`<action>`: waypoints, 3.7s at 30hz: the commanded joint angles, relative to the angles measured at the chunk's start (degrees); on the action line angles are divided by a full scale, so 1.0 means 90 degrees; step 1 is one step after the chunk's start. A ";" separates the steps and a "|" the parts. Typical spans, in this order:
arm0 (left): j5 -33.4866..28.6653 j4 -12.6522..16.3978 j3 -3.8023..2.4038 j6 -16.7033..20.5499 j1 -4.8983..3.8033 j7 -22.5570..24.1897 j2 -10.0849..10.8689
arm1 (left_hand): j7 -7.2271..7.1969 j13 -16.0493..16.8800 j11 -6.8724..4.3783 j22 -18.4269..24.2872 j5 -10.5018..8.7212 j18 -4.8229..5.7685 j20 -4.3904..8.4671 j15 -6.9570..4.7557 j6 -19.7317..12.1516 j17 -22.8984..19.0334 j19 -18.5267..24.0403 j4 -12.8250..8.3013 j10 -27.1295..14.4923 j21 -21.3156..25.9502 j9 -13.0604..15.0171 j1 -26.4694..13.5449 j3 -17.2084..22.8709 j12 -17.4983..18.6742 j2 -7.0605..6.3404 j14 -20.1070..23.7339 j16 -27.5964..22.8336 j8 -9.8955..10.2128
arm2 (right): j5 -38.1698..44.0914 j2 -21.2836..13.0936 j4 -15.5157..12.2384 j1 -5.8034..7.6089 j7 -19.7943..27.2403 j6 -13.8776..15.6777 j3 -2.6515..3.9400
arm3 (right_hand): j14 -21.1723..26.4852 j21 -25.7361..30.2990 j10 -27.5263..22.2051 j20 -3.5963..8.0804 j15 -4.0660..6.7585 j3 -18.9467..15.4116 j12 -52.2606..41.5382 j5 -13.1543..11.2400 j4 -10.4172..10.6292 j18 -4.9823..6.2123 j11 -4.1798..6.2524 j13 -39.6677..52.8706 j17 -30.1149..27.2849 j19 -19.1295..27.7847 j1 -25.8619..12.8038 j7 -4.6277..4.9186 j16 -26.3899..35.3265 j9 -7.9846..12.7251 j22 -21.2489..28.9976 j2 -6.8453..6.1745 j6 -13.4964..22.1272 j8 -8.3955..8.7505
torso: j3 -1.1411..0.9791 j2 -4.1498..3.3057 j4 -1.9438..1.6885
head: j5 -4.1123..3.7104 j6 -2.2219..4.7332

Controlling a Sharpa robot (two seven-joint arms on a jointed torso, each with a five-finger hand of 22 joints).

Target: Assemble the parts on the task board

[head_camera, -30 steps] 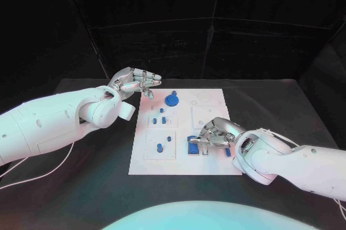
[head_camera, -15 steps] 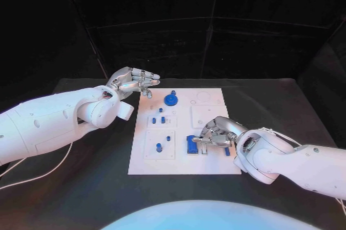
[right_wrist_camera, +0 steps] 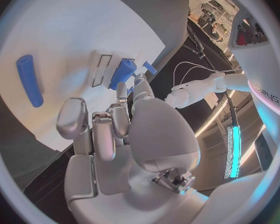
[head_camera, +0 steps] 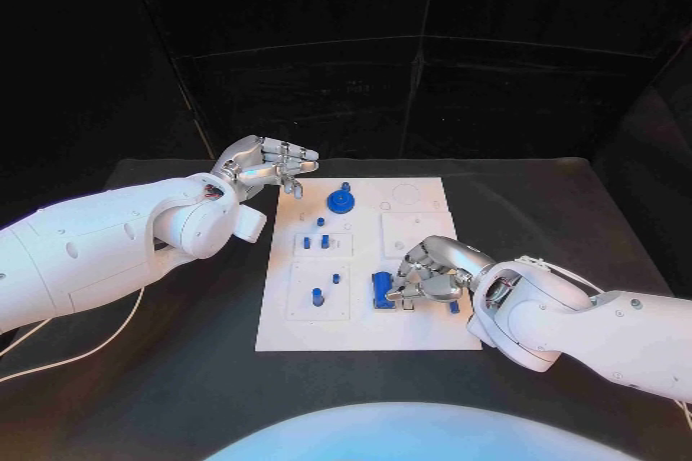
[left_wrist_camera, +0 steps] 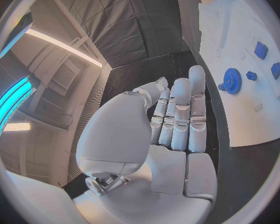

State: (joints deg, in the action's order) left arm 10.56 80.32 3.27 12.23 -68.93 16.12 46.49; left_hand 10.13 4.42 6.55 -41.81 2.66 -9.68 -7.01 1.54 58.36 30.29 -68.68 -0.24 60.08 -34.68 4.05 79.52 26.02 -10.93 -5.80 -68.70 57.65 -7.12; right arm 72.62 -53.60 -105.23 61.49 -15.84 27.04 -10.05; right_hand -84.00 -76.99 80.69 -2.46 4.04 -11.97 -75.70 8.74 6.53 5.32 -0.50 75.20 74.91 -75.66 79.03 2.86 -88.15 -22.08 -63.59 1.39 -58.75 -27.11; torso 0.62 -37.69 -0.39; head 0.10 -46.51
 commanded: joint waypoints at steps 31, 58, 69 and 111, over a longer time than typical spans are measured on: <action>-0.0020 0.0001 -0.0005 -0.0043 -0.0010 0.0021 -0.0004 | 0.0016 -0.0009 0.0007 0.0009 0.0014 -0.0081 0.0005 -0.0007 -0.0038 -0.0010 0.0047 0.0018 -0.0030 0.0021 -0.0008 -0.0062 -0.0030 -0.0029 -0.0005 0.0050 0.0044 -0.0044 | 0.0649 0.0091 0.0131 0.0006 -0.0235 0.0194 0.0002 | -0.0607 -0.0099 0.0293 0.0129 0.0143 0.0155 -0.0159 -0.0022 -0.0221 -0.0030 0.0281 0.0391 0.1393 -0.0090 0.0208 -0.0101 -0.0076 -0.0263 -0.0155 0.0222 0.0012 -0.0300 | 0.0000 -0.0002 0.0007 | 0.0020 -0.0018; -0.0020 0.0008 -0.0001 -0.0036 -0.0010 0.0013 0.0001 | 0.0016 -0.0009 0.0007 0.0009 0.0014 -0.0081 0.0005 -0.0007 -0.0038 -0.0010 0.0047 0.0018 -0.0030 0.0021 -0.0008 -0.0062 -0.0030 -0.0029 -0.0005 0.0050 0.0044 -0.0044 | 0.0984 -0.1565 -0.0224 0.0012 -0.0777 -0.0206 -0.0004 | -0.0522 0.0231 -0.0132 -0.0124 -0.0132 -0.0390 0.0594 0.0841 0.0386 0.0071 -0.0046 -0.0182 0.1021 0.0225 -0.0617 0.0274 0.0125 0.0184 0.0370 0.0080 0.0441 0.0627 | -0.0002 -0.0003 0.0021 | -0.0325 0.0067; -0.0020 0.0010 0.0000 -0.0037 -0.0010 0.0018 0.0007 | 0.0016 -0.0009 0.0007 0.0009 0.0014 -0.0081 0.0005 -0.0007 -0.0038 -0.0010 0.0047 0.0018 -0.0030 0.0021 -0.0008 -0.0062 -0.0030 -0.0029 -0.0005 0.0050 0.0044 -0.0044 | 0.1158 -0.1379 -0.0072 0.0002 -0.0977 -0.0688 -0.0011 | -0.0526 0.0225 -0.0078 -0.0109 -0.0112 -0.0564 0.0521 0.0749 0.0663 0.0065 -0.0020 -0.0119 0.1030 0.0194 -0.0814 0.0239 0.0125 0.0198 0.0338 0.0013 0.0304 0.0661 | -0.0007 -0.0003 0.0006 | -0.0368 0.0059; -0.0020 0.0018 0.0005 -0.0065 -0.0008 -0.0014 0.0030 | 0.0013 -0.0007 0.0004 0.0018 0.0013 -0.0084 0.0005 -0.0011 -0.0041 -0.0026 0.0044 0.0013 -0.0043 0.0029 -0.0007 -0.0055 -0.0031 -0.0058 0.0008 0.0055 0.0057 -0.0057 | 0.2246 -0.0855 0.0062 -0.0083 -0.1210 -0.1625 -0.0088 | -0.0526 0.0233 -0.0029 -0.0010 -0.0007 -0.0364 0.0454 0.0650 0.0027 0.0054 0.0098 -0.0028 0.1029 0.0164 0.0354 0.0119 0.0139 0.0128 0.0293 0.0038 -0.0013 0.0633 | -0.0004 -0.0007 -0.0001 | -0.0357 0.0027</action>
State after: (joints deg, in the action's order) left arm 10.56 80.34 3.36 12.18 -68.92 15.93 46.73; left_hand 10.13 4.43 6.55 -41.71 2.66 -9.68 -7.01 1.54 58.36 30.10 -68.68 -0.24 60.09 -34.68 4.06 79.52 26.02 -11.32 -5.80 -68.70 58.09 -7.45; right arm 89.96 -61.44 -104.91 61.42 -25.01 17.15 -10.25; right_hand -83.93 -75.17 80.45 -2.74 3.47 -15.39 -71.93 14.92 7.24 5.32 0.12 75.17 74.91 -74.32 80.91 4.12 -87.07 -21.12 -61.00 1.12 -58.97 -21.75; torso 0.59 -37.74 -0.38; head -3.19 -46.26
